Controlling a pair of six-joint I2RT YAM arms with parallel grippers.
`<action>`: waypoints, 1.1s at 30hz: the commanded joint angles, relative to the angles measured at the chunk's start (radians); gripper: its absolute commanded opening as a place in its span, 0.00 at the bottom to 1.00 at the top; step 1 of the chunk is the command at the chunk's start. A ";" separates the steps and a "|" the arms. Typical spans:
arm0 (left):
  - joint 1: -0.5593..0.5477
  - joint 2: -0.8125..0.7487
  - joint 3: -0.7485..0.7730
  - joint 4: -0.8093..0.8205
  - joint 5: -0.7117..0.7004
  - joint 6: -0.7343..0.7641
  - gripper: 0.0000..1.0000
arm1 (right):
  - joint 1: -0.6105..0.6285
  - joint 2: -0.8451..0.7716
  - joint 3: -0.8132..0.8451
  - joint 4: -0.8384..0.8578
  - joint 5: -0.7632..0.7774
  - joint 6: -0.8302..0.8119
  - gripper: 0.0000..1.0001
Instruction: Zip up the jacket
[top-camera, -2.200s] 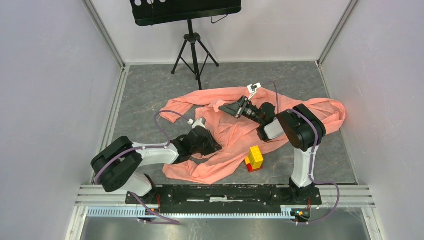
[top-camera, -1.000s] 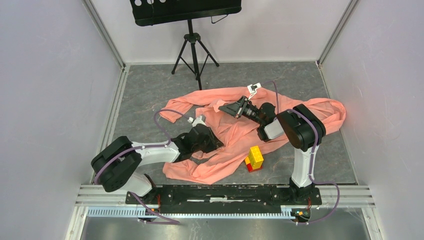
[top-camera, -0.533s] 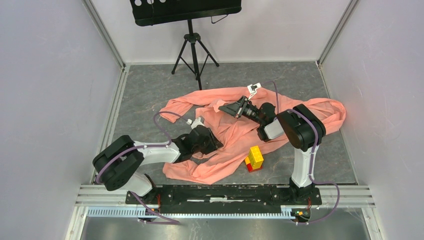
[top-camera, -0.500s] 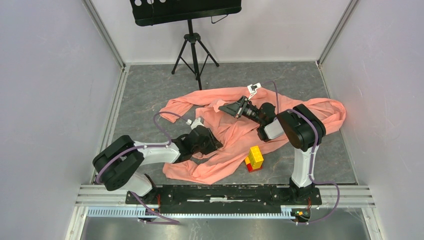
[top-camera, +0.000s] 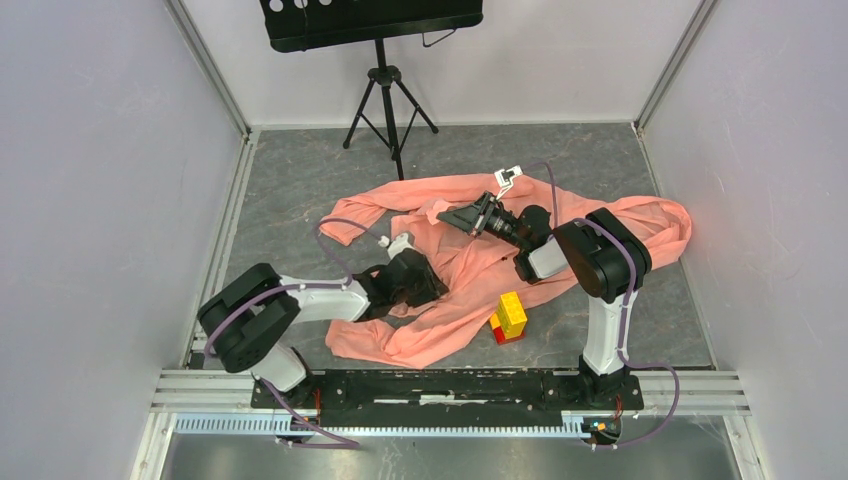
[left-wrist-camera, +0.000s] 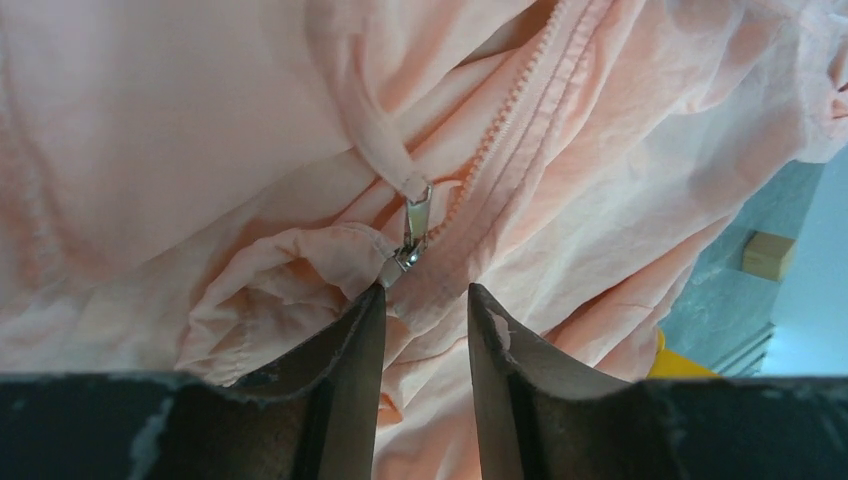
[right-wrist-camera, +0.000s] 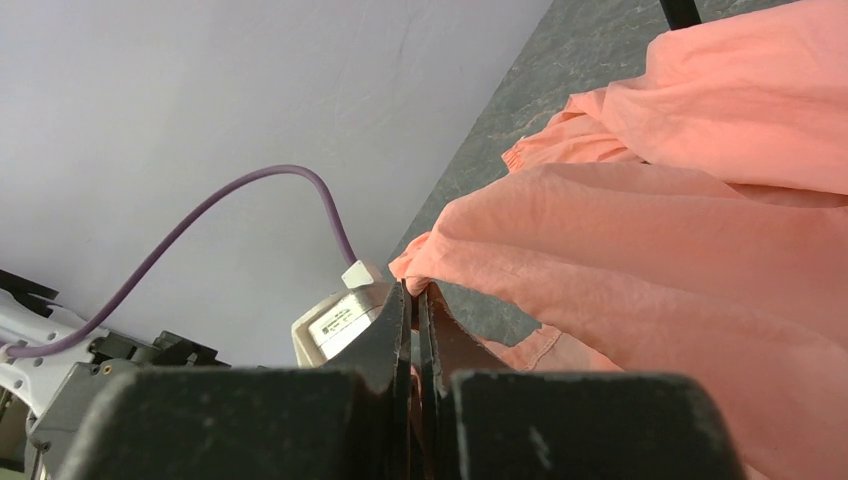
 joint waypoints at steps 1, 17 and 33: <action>-0.026 0.070 0.111 -0.116 -0.076 0.108 0.43 | 0.005 0.005 0.010 0.301 -0.021 0.014 0.00; -0.036 -0.162 -0.013 0.065 -0.248 0.486 0.03 | 0.013 -0.039 0.003 0.209 -0.026 -0.067 0.00; 0.025 -0.217 -0.385 1.125 0.039 1.021 0.02 | 0.042 -0.155 -0.067 0.333 -0.015 -0.138 0.00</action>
